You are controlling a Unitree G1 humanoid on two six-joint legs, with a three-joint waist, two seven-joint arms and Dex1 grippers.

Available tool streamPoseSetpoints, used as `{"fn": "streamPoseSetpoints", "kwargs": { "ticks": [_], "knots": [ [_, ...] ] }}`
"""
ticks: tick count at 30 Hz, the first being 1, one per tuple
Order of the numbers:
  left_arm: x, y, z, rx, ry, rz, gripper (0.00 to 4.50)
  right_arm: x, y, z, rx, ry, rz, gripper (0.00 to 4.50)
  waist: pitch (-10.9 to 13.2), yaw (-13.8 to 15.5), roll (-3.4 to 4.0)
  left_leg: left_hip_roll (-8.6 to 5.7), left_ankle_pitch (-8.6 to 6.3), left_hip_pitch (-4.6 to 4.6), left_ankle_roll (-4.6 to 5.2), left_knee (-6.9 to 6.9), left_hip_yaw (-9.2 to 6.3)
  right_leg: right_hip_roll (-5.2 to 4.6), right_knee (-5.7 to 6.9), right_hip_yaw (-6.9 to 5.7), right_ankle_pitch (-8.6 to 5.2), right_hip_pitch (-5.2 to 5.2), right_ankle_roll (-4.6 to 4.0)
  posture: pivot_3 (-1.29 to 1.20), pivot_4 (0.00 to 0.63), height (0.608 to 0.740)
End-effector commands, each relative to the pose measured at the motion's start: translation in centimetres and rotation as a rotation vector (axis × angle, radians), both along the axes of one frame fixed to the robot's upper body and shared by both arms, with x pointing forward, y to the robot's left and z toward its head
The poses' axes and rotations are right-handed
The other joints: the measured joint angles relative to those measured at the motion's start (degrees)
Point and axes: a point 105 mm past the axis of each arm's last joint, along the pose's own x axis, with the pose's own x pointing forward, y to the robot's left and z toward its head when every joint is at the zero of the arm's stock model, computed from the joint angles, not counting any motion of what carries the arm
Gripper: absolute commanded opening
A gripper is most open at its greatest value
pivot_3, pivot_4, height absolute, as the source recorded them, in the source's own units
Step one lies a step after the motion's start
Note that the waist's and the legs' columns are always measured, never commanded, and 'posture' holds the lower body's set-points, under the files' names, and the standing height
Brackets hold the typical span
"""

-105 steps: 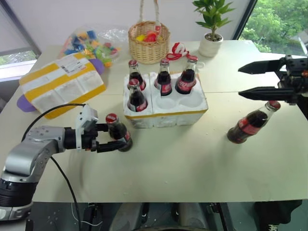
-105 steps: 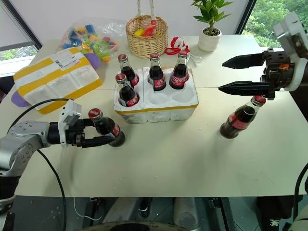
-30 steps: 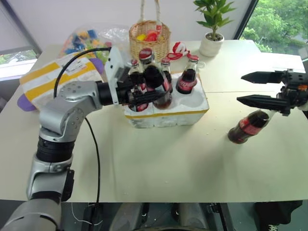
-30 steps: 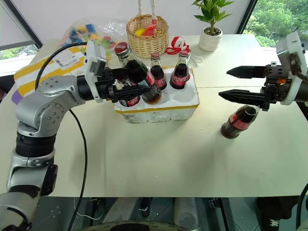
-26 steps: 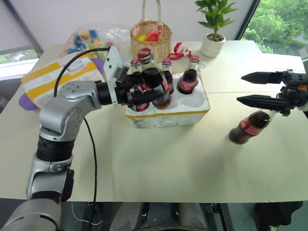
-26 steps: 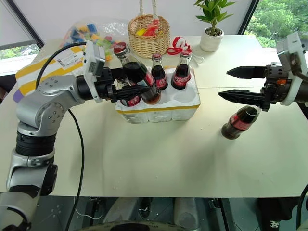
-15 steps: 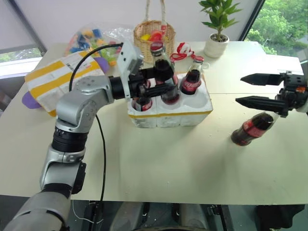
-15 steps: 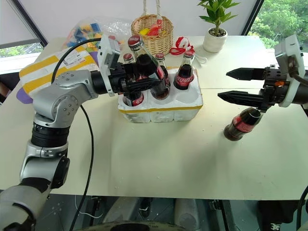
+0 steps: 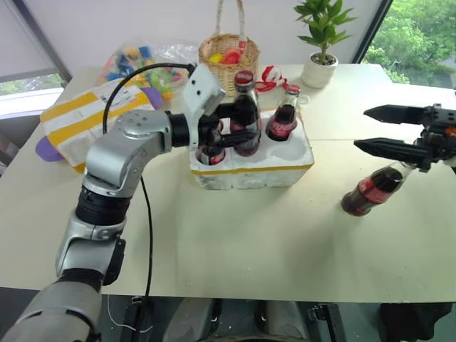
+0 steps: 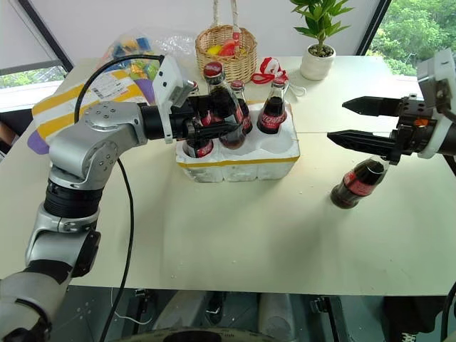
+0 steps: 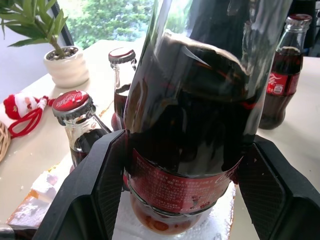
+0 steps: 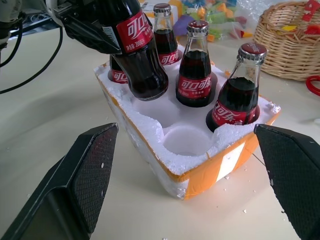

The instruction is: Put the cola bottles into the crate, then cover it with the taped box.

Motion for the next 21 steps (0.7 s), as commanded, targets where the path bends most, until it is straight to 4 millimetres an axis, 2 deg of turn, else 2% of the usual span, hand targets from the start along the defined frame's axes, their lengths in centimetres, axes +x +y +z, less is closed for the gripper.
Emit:
{"fn": "streamPoseSetpoints", "kwargs": {
  "ticks": [1,11,21],
  "knots": [
    [0.6,0.4,-3.0,0.044,0.149,0.041,2.70,-0.4,0.1,1.4,0.004,-0.070,0.004,4.50,-0.04,0.00,0.01,0.00,0.00,0.02,0.00,0.00,0.00,0.00,0.00,0.00,0.00,0.02,0.00,0.00,0.150,0.732],
    [-0.7,-0.3,-3.1,-0.045,0.194,-0.090,2.70,-0.1,0.1,1.9,0.007,-0.092,-0.015,4.50,-0.12,0.00,0.05,0.00,-0.02,0.17,0.01,-0.05,0.00,0.00,-0.02,0.00,-0.01,0.18,0.02,0.00,0.150,0.732],
    [1.2,-0.1,-5.4,-0.018,0.201,-0.010,2.70,-0.2,-0.2,2.0,0.013,-0.097,-0.037,4.50,-0.40,0.06,0.10,0.00,-0.04,0.29,0.03,-0.06,0.00,-0.01,-0.07,0.00,-0.02,0.34,0.02,0.00,0.150,0.732]
  ]
}}
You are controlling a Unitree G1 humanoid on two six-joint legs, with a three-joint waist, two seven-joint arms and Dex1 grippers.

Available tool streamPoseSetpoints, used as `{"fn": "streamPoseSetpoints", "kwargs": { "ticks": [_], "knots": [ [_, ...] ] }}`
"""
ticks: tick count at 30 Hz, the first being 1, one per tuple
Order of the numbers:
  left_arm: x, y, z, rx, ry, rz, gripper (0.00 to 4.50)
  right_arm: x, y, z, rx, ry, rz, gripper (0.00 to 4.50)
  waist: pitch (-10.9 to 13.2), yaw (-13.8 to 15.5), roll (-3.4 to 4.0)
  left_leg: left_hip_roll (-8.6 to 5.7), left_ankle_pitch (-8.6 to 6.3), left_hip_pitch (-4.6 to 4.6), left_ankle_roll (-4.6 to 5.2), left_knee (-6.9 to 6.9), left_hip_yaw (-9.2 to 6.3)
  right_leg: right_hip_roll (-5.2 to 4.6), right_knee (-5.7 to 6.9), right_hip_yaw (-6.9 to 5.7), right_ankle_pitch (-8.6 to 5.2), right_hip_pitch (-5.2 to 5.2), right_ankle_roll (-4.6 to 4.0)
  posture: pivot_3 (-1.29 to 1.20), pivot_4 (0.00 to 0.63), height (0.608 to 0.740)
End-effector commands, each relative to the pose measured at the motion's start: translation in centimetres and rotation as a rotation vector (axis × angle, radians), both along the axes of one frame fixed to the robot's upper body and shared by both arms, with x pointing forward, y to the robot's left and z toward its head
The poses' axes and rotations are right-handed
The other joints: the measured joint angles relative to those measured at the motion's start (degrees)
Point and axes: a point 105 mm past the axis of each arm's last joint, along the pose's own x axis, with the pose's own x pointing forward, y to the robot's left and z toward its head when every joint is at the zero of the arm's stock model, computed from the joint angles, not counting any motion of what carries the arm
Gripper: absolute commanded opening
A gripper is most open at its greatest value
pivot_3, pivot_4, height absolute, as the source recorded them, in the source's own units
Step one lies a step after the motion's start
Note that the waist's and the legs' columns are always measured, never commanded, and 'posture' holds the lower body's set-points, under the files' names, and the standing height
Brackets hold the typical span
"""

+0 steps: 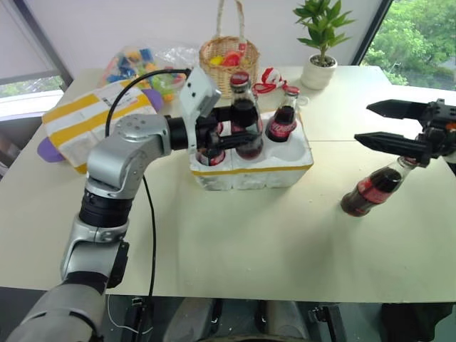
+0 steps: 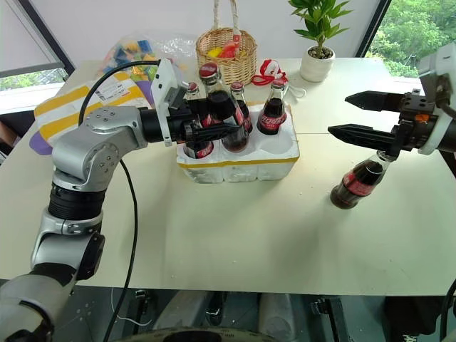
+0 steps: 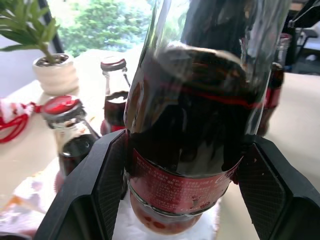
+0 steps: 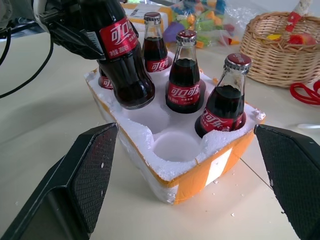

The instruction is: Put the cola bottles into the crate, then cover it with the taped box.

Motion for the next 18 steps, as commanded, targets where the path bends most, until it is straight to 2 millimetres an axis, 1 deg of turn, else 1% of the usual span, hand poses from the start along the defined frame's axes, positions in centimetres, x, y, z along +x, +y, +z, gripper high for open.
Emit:
{"fn": "streamPoseSetpoints", "kwargs": {
  "ticks": [1,8,14,16,18],
  "knots": [
    [0.9,-0.3,-5.0,0.055,0.173,0.027,2.70,-0.6,0.0,1.4,0.009,-0.069,0.000,4.50,-0.05,0.01,0.01,0.00,-0.01,0.03,0.01,0.00,0.00,0.00,-0.02,0.00,0.00,0.04,0.00,0.00,0.150,0.732],
    [0.5,-0.8,-5.9,0.059,0.192,0.009,2.70,-0.7,-0.1,1.6,0.011,-0.076,-0.013,4.50,-0.38,-0.02,0.17,0.00,-0.02,0.10,0.03,-0.01,0.00,0.00,-0.05,0.00,-0.03,0.14,0.05,0.00,0.150,0.732],
    [0.7,-0.4,-5.9,0.072,0.191,0.026,2.70,-0.6,-0.4,1.8,0.018,-0.089,-0.038,4.50,-0.42,-0.02,0.19,0.00,-0.04,0.16,0.05,-0.01,0.00,0.00,-0.08,0.00,-0.04,0.23,0.06,0.00,0.150,0.732],
    [0.7,-0.3,-6.0,0.078,0.190,0.027,3.73,-0.4,-0.5,1.9,0.022,-0.096,-0.048,4.50,-0.42,-0.02,0.20,0.00,-0.05,0.17,0.04,-0.01,0.00,0.00,-0.08,0.00,-0.05,0.25,0.07,0.00,0.150,0.732],
    [0.7,-0.2,-6.0,0.085,0.189,0.025,4.41,-0.3,-0.6,2.1,0.029,-0.102,-0.057,4.50,-0.42,-0.03,0.20,0.00,-0.05,0.17,0.04,-0.01,0.00,0.00,-0.08,0.00,-0.06,0.25,0.08,0.00,0.150,0.732]
  ]
}}
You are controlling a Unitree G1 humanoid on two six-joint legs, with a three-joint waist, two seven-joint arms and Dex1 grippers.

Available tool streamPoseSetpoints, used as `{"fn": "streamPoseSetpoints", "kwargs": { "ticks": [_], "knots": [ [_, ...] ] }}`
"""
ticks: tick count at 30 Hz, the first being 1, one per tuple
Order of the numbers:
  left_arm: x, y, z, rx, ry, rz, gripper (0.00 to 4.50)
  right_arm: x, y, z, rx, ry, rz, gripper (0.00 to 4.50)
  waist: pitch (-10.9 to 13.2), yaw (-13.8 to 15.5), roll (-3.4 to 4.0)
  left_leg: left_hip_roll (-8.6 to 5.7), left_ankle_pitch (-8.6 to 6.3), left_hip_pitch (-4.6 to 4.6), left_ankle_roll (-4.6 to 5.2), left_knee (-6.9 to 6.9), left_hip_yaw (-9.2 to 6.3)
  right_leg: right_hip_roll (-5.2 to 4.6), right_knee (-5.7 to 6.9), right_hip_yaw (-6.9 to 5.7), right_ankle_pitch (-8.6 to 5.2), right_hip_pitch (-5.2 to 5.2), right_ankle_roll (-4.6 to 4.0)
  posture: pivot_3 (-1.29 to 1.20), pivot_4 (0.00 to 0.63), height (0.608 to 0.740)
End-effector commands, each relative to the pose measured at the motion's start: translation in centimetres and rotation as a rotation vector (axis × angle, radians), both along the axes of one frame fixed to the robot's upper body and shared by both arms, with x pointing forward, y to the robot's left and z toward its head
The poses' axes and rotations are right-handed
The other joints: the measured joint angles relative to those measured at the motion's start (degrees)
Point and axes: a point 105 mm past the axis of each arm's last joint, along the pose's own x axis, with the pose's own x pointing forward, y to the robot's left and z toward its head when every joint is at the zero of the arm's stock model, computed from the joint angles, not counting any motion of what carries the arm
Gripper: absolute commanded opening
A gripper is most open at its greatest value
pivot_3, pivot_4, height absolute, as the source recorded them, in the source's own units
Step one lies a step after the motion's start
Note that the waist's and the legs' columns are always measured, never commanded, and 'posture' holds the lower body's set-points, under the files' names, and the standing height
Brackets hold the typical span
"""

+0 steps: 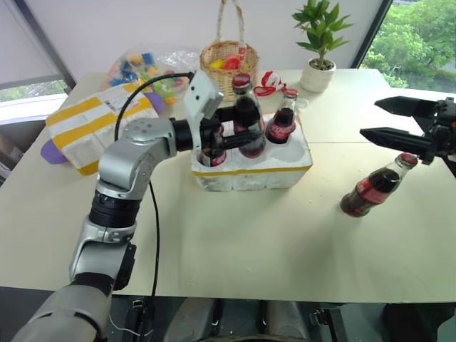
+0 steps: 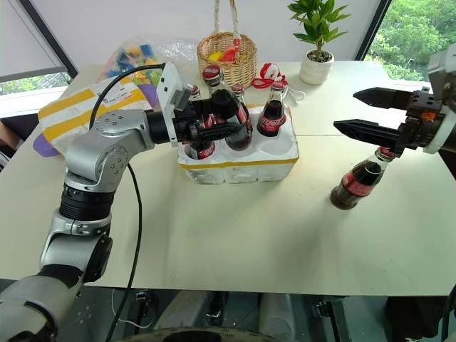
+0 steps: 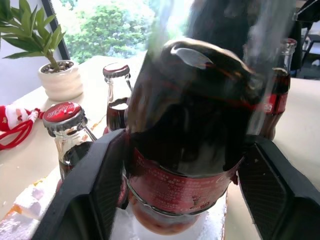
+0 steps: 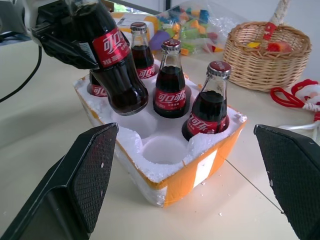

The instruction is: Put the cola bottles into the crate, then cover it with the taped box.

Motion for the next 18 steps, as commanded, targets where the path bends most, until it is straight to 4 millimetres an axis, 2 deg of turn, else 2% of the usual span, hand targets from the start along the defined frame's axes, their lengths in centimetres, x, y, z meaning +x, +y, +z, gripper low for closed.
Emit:
{"fn": "streamPoseSetpoints", "kwargs": {
  "ticks": [1,11,15,18],
  "knots": [
    [0.4,0.2,-5.3,0.103,0.183,0.019,4.41,-0.4,0.1,1.8,0.011,-0.082,-0.002,4.50,0.00,-0.01,0.00,0.00,0.00,0.00,0.00,0.00,0.00,0.00,0.00,0.00,0.00,0.00,0.00,0.00,0.150,0.732],
    [0.2,0.9,-5.0,0.104,0.180,0.023,4.41,-0.4,-0.1,1.8,0.010,-0.082,-0.010,4.50,-0.03,-0.04,0.04,0.00,-0.06,0.02,-0.10,-0.02,-0.01,0.01,-0.04,0.00,-0.01,0.03,0.02,0.00,0.150,0.732],
    [-0.5,2.1,-3.3,0.089,0.157,-0.001,4.41,-0.5,-0.1,1.5,-0.007,-0.070,-0.003,4.50,-0.03,-0.18,0.04,0.01,-0.07,0.02,-0.12,-0.04,-0.01,0.01,-0.04,0.00,-0.02,0.01,0.02,0.00,0.150,0.732],
    [-1.1,3.4,-1.3,0.051,0.159,-0.017,4.41,-0.4,-0.3,1.3,-0.015,-0.064,-0.005,4.50,-0.02,-0.22,0.04,0.02,-0.08,0.00,-0.13,-0.08,-0.01,0.02,-0.03,0.00,-0.02,-0.06,0.02,0.00,0.150,0.732]
  ]
}}
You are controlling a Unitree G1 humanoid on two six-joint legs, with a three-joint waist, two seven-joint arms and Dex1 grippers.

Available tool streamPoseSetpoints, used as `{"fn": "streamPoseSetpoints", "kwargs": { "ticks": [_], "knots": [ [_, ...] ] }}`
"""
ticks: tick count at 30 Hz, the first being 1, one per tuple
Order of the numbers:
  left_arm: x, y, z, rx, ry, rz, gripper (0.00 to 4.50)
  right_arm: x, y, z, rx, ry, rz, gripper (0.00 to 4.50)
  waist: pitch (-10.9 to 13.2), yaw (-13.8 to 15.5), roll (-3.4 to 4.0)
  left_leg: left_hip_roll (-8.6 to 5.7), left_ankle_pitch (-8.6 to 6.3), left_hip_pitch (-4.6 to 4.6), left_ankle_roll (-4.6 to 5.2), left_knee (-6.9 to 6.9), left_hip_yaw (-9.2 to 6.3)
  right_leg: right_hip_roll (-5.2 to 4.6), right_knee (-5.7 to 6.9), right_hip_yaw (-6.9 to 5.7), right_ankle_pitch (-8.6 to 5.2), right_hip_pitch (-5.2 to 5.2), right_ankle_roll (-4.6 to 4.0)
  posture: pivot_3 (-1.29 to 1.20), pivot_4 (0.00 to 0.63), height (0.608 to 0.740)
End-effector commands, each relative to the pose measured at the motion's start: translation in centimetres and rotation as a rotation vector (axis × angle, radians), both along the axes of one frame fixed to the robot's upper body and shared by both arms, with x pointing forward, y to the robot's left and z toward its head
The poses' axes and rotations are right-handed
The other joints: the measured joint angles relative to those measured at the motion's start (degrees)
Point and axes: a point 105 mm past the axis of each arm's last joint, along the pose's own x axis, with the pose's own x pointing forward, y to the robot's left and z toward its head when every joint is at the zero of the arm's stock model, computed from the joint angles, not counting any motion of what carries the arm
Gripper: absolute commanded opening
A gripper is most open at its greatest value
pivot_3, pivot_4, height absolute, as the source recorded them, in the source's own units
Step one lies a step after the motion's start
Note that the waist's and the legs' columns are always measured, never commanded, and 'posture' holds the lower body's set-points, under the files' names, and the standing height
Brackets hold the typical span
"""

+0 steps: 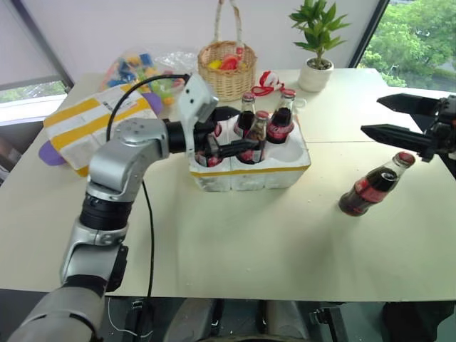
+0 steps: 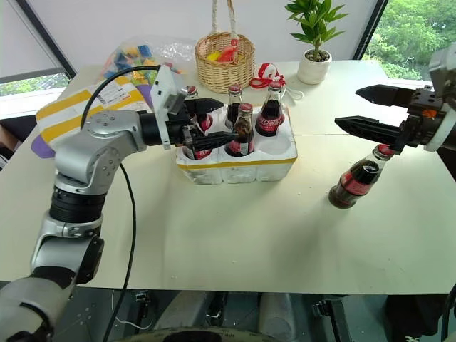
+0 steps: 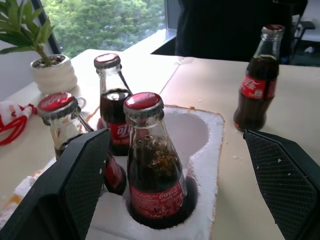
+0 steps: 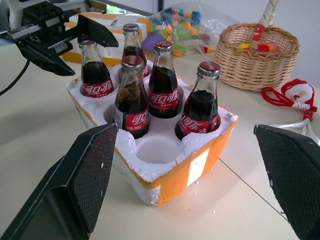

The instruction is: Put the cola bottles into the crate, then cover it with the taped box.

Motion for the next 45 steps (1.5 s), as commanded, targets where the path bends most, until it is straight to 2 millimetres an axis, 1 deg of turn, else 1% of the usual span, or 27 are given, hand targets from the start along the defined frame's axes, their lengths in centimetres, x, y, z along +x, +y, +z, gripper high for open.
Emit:
{"fn": "streamPoseSetpoints", "kwargs": {
  "ticks": [1,3,6,9,11,15,17,20,23,26,28,31,33,35,36,37,40,42,44,45],
  "knots": [
    [-0.4,2.1,-0.7,-0.002,0.143,0.004,4.41,-0.3,-0.3,1.1,-0.018,-0.055,-0.002,4.50,0.01,0.00,-0.01,0.00,0.00,-0.02,0.00,-0.01,0.00,0.00,0.01,0.00,0.00,-0.03,0.00,0.00,0.150,0.732],
    [-1.4,3.1,0.8,-0.007,0.125,-0.026,4.41,-0.3,-0.4,1.1,-0.021,-0.053,-0.002,4.50,0.05,-0.10,-0.04,0.01,0.02,-0.10,0.02,-0.03,0.00,0.01,0.02,0.00,0.00,-0.17,0.00,0.00,0.150,0.732],
    [-3.1,4.2,2.4,0.006,0.088,-0.081,4.41,-0.1,-0.5,0.9,-0.023,-0.050,0.000,4.50,0.14,-0.25,-0.09,0.01,0.09,-0.25,0.12,-0.12,0.00,0.01,0.06,0.02,0.00,-0.42,-0.01,0.00,0.150,0.732],
    [-4.9,5.3,4.3,-0.029,0.093,-0.149,4.41,0.2,-0.7,0.8,-0.030,-0.046,0.000,4.50,0.33,-0.09,-0.13,0.01,0.10,-0.31,0.11,-0.20,0.00,0.00,0.04,0.03,0.00,-0.53,-0.03,0.00,0.150,0.732],
    [-5.9,6.0,5.3,-0.050,0.099,-0.186,4.41,0.3,-0.9,0.7,-0.037,-0.044,-0.001,4.50,0.53,0.03,-0.26,0.01,0.11,-0.37,0.09,-0.20,0.00,0.00,0.04,0.03,0.00,-0.58,-0.03,0.00,0.150,0.732],
    [-7.6,7.9,6.6,-0.056,0.131,-0.247,4.41,0.4,-1.2,0.8,-0.058,-0.042,-0.011,4.50,0.63,0.03,-0.36,0.01,0.11,-0.41,0.08,-0.18,0.00,0.00,0.03,0.02,0.00,-0.61,-0.03,0.00,0.150,0.732],
    [-8.2,9.1,6.3,-0.014,0.163,-0.247,4.41,0.3,-1.6,1.0,-0.066,-0.044,-0.027,4.50,0.68,0.02,-0.38,0.01,0.10,-0.42,0.08,-0.19,0.00,0.00,0.02,0.03,0.00,-0.62,-0.03,0.00,0.150,0.732],
    [-8.9,10.9,3.9,0.120,0.221,-0.237,4.41,0.0,-2.5,1.5,-0.077,-0.051,-0.068,4.50,0.68,-0.09,-0.30,0.01,0.10,-0.43,0.07,-0.30,0.02,-0.01,-0.03,0.06,-0.01,-0.68,-0.05,0.00,0.150,0.732],
    [-8.5,11.6,2.3,0.166,0.241,-0.210,4.41,-1.3,-3.4,2.3,-0.096,-0.060,-0.099,4.50,0.72,0.39,-0.32,0.01,0.13,-0.43,0.04,-0.40,0.03,-0.02,-0.05,0.08,-0.02,-0.71,-0.09,0.00,0.150,0.732],
    [-7.9,11.7,1.1,0.202,0.223,-0.198,4.41,-2.9,-4.5,3.4,-0.094,-0.071,-0.158,4.50,0.73,0.71,-0.32,0.01,0.06,-0.49,-0.09,-0.39,0.01,-0.03,-0.09,0.07,-0.11,-0.71,-0.26,0.00,0.150,0.732],
    [-7.8,11.5,0.9,0.201,0.216,-0.213,4.41,-4.1,-5.4,3.6,-0.090,-0.066,-0.210,4.50,0.72,0.68,-0.32,0.01,0.04,-0.51,-0.07,-0.40,0.01,-0.02,-0.20,0.08,-0.11,-0.70,-0.26,0.00,0.150,0.732],
    [-7.4,11.0,1.0,0.186,0.210,-0.236,4.41,-6.1,-6.7,2.9,-0.077,-0.051,-0.296,4.50,0.72,0.79,-0.34,0.01,0.10,-0.53,0.05,-0.57,0.01,-0.01,-0.34,0.07,-0.01,-0.72,-0.08,0.00,0.150,0.732],
    [-7.2,10.8,1.0,0.187,0.206,-0.248,4.41,-7.1,-7.5,2.4,-0.077,-0.064,-0.359,4.50,0.71,0.95,-0.35,0.03,0.12,-0.52,0.07,-0.65,0.01,0.01,-0.41,0.07,-0.01,-0.73,-0.08,0.00,0.150,0.732],
    [-7.0,10.5,0.7,0.189,0.202,-0.264,4.41,-7.7,-8.6,2.3,-0.023,-0.093,-0.470,4.50,0.71,0.79,-0.34,0.03,0.12,-0.51,0.08,-0.74,0.01,0.00,-0.50,0.07,0.00,-0.72,-0.08,0.00,0.150,0.732],
    [-6.8,10.3,0.6,0.188,0.203,-0.271,4.41,-8.2,-8.9,2.1,0.005,-0.098,-0.503,4.50,0.70,0.81,-0.32,0.03,0.12,-0.52,0.08,-0.74,0.03,-0.01,-0.54,0.07,0.01,-0.72,-0.07,0.00,0.150,0.732],
    [-6.7,10.2,0.5,0.188,0.211,-0.279,4.41,-8.7,-9.0,1.8,0.029,-0.094,-0.524,4.50,0.70,0.89,-0.31,0.03,0.13,-0.52,0.08,-0.74,0.03,-0.02,-0.56,0.07,0.02,-0.71,-0.08,0.00,0.150,0.732],
    [-6.6,9.9,0.1,0.201,0.229,-0.300,4.41,-10.3,-8.6,-0.7,0.007,-0.026,-0.545,4.50,0.70,1.44,-0.37,0.05,0.14,-0.51,0.08,-0.79,0.01,0.01,-0.57,0.06,0.01,-0.71,-0.08,0.00,0.150,0.732],
    [-6.5,9.7,0.2,0.199,0.222,-0.308,4.41,-11.2,-7.9,-3.4,-0.022,0.041,-0.547,4.50,0.69,1.63,-0.38,0.07,0.13,-0.51,0.08,-0.78,0.02,0.02,-0.59,0.06,0.01,-0.70,-0.08,0.00,0.150,0.732],
    [-6.4,9.6,0.2,0.198,0.219,-0.312,4.41,-11.8,-7.4,-4.9,-0.023,0.078,-0.548,4.50,0.68,1.65,-0.38,0.08,0.12,-0.49,0.10,-0.78,0.01,0.03,-0.62,0.06,0.01,-0.64,-0.08,0.00,0.150,0.732],
    [-6.4,9.6,0.1,0.200,0.218,-0.314,4.41,-11.8,-7.1,-5.7,-0.014,0.091,-0.558,4.50,0.68,1.64,-0.37,0.06,0.12,-0.49,0.11,-0.77,0.01,0.01,-0.64,0.06,0.02,-0.63,-0.07,0.00,0.150,0.732]
  ]
}}
